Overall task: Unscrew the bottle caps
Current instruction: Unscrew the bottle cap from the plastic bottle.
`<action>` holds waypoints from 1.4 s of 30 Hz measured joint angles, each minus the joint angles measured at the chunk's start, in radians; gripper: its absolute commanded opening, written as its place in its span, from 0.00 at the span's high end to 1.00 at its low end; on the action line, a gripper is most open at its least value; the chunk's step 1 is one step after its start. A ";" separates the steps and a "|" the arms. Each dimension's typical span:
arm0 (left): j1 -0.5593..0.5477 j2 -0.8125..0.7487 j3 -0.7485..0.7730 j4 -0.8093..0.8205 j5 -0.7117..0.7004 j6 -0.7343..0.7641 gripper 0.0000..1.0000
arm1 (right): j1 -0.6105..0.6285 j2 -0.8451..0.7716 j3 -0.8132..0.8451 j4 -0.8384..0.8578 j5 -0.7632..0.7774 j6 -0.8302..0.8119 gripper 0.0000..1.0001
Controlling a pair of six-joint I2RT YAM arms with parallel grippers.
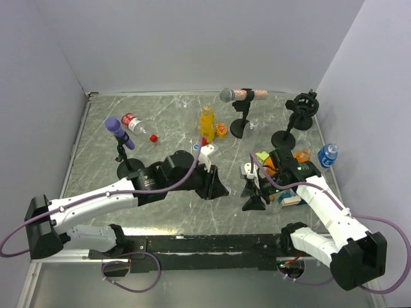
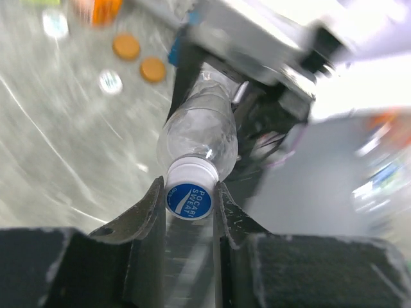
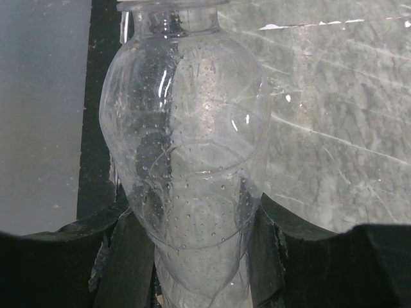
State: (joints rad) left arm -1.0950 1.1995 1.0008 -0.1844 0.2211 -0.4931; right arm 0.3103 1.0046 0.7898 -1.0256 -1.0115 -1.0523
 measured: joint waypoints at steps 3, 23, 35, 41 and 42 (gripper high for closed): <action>0.000 0.002 0.012 -0.050 -0.042 -0.242 0.99 | 0.004 0.004 0.000 -0.004 0.004 -0.001 0.82; -0.006 -0.381 -0.179 0.062 -0.023 0.090 0.03 | 0.006 0.006 0.000 0.019 0.021 -0.020 0.82; -0.006 -0.315 -0.332 0.300 0.101 0.725 0.07 | 0.006 0.006 0.000 0.019 0.021 -0.024 0.82; 0.001 -0.181 -0.262 0.296 0.161 0.814 0.25 | 0.006 0.006 0.000 0.020 0.022 -0.024 0.82; 0.004 -0.166 -0.252 0.296 0.171 0.819 0.31 | 0.006 0.006 0.000 0.019 0.023 -0.024 0.82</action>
State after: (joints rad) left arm -1.0912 1.0340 0.7490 0.1116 0.3920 0.3264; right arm 0.3164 1.0111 0.7895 -1.0061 -0.9890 -1.0760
